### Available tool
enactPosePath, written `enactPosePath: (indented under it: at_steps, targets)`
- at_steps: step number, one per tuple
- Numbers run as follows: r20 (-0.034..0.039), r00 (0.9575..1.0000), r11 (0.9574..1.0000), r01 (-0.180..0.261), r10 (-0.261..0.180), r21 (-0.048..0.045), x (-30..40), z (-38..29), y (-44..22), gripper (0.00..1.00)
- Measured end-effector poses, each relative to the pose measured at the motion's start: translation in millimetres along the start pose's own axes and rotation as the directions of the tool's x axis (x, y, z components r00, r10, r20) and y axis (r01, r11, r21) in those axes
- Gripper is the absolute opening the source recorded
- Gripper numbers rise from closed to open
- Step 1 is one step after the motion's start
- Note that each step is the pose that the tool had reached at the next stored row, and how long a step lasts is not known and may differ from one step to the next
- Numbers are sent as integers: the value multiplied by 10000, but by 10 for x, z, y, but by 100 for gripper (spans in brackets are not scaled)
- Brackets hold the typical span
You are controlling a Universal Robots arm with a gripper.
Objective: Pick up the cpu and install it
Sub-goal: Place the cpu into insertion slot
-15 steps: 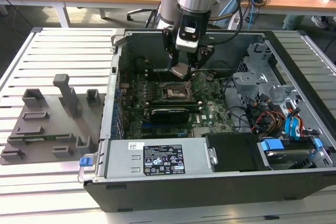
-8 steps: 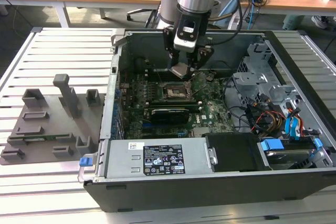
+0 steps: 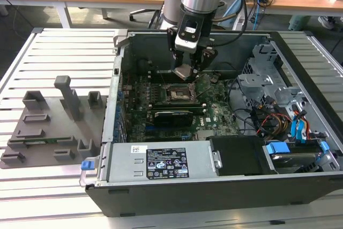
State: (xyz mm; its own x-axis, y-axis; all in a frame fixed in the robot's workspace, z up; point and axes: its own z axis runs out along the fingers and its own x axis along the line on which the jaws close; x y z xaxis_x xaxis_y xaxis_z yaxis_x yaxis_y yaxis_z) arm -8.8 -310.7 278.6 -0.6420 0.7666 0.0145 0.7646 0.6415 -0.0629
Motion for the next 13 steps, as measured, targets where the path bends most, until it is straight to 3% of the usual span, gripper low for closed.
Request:
enactPosePath:
  at_steps: [13]
  targets:
    - [-55, 9960, 9961, -886, 886, -9, 0, 4, 0, 55]
